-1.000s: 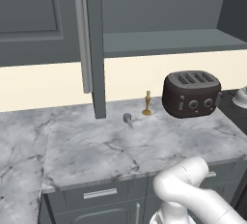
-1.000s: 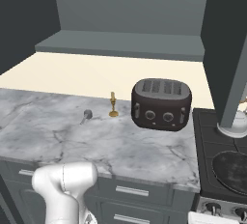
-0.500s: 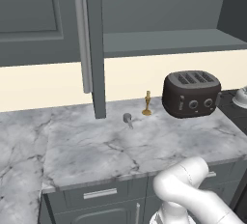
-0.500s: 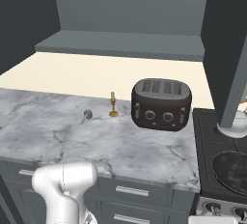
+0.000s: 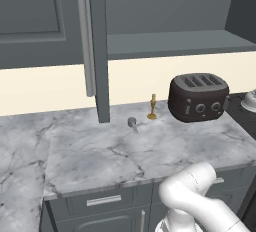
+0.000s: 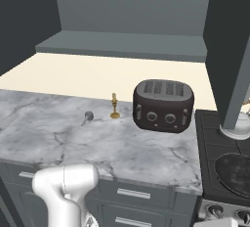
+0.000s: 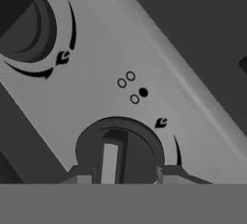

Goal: Pick the pan from the cabinet and place it on the stove. Then turn on the stove burner for the pan.

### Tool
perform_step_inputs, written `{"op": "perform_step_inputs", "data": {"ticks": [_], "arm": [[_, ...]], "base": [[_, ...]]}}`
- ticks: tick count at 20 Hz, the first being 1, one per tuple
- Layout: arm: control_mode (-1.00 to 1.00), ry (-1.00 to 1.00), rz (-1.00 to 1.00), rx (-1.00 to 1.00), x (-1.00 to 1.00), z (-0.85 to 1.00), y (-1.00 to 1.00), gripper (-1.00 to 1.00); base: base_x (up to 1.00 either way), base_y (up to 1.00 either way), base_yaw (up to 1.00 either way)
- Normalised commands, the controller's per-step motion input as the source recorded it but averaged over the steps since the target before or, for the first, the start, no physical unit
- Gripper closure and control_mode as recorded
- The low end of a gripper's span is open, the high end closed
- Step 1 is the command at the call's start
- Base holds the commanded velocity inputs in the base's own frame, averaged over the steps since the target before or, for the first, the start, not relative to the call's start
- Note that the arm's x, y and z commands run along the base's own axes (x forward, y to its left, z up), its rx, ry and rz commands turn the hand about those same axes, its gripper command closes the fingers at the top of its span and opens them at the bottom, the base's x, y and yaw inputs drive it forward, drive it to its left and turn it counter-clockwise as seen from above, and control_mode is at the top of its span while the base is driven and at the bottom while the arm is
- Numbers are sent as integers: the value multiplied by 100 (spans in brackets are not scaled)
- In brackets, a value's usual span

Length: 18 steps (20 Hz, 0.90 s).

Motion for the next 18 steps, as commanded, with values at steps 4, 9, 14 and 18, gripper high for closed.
{"op": "perform_step_inputs", "data": {"ticks": [4,9,14,18], "arm": [[-100,-2,1,-28,0,-3,0,100],[-100,0,1,-18,0,0,6,100],[-100,0,1,-9,0,0,16,-100],[-100,0,0,-4,-14,0,7,-100]], "base": [[0,0,0],[0,0,0],[0,0,0],[0,0,0]]}}
